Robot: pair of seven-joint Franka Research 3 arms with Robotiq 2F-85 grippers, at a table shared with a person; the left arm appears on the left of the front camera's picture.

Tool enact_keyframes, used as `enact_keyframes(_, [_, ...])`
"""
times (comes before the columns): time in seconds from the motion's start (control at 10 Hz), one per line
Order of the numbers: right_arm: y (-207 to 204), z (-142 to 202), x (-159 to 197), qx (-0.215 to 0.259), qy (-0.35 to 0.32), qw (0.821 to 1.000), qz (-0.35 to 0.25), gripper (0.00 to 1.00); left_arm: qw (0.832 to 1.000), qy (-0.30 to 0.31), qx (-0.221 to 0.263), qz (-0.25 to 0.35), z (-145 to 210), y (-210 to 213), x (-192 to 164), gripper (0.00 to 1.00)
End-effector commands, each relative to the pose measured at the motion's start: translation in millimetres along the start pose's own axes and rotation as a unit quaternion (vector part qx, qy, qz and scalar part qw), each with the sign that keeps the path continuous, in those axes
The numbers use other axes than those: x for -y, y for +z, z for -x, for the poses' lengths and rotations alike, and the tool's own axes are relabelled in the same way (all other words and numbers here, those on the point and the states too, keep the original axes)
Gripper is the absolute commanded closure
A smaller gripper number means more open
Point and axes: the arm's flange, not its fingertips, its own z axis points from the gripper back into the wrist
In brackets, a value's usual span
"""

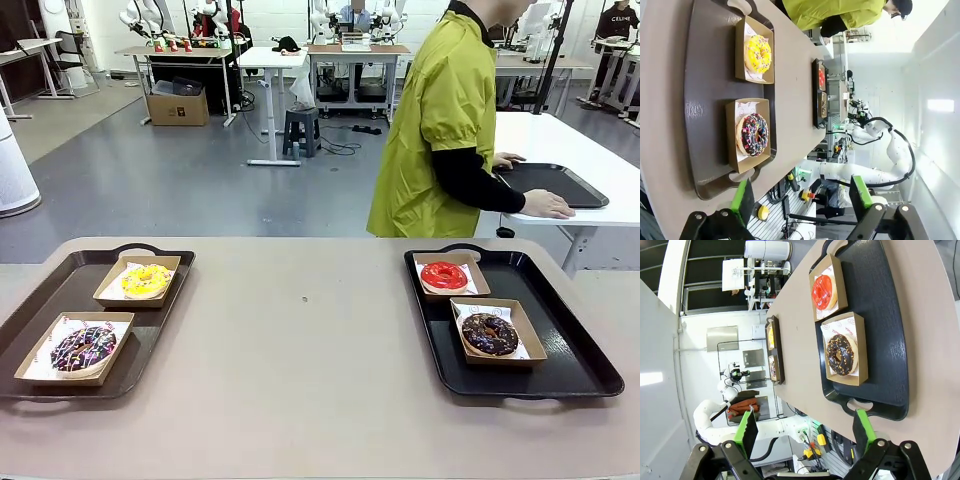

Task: Individually package the donuts and arrange them on the tray.
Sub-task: Place the picked Paper togo box on the Handle tray.

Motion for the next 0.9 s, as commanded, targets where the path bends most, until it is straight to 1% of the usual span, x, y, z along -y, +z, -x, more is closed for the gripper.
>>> enact_keyframes(0.0, [1.1, 0.4, -4.2, 0.002, -0.005, 1.0, -0.006, 0.0, 1.0, 0.006, 0.008, 0.003, 0.4, 2.7, 1.0, 0.0])
enact_keyframes(0.8, [1.1, 0.4, -4.2, 0.002, -0.005, 1.0, -0.006, 0.0, 1.0, 0.006, 0.008, 0.003, 0.4, 2.7, 1.0, 0.0])
